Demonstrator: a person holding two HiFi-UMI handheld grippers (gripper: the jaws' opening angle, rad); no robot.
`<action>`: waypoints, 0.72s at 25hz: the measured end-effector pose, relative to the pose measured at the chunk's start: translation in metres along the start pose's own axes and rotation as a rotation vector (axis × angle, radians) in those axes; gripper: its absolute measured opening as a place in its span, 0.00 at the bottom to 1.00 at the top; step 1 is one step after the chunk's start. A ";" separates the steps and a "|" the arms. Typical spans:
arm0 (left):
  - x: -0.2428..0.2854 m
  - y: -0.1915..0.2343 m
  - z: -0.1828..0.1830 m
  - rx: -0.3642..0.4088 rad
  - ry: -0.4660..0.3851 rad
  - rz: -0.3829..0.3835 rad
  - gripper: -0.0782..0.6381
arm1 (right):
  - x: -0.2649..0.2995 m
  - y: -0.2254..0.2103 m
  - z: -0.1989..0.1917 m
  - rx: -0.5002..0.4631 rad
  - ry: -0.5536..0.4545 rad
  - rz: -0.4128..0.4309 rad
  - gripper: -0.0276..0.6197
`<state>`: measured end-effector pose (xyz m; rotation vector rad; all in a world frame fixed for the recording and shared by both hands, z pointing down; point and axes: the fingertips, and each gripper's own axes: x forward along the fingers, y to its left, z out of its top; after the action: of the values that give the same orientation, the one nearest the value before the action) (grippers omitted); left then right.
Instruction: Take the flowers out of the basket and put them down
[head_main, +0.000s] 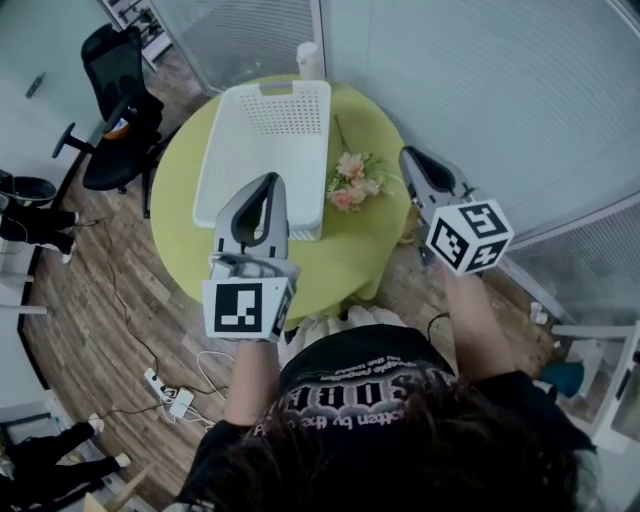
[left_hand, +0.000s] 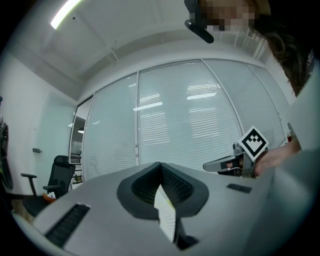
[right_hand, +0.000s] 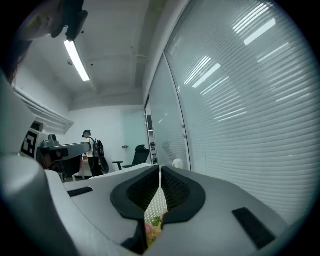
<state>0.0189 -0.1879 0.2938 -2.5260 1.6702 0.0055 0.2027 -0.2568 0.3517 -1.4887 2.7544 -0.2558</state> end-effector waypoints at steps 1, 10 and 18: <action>0.000 0.000 0.000 0.000 -0.001 -0.001 0.11 | -0.003 0.004 0.005 -0.031 -0.006 -0.003 0.10; 0.000 -0.001 -0.003 -0.007 0.056 0.026 0.11 | -0.019 0.029 0.024 -0.185 -0.053 -0.035 0.09; 0.001 0.001 -0.002 -0.011 0.020 0.028 0.11 | -0.026 0.037 0.033 -0.186 -0.103 -0.037 0.09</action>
<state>0.0181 -0.1896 0.2958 -2.5181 1.7175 -0.0081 0.1888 -0.2204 0.3120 -1.5453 2.7352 0.0769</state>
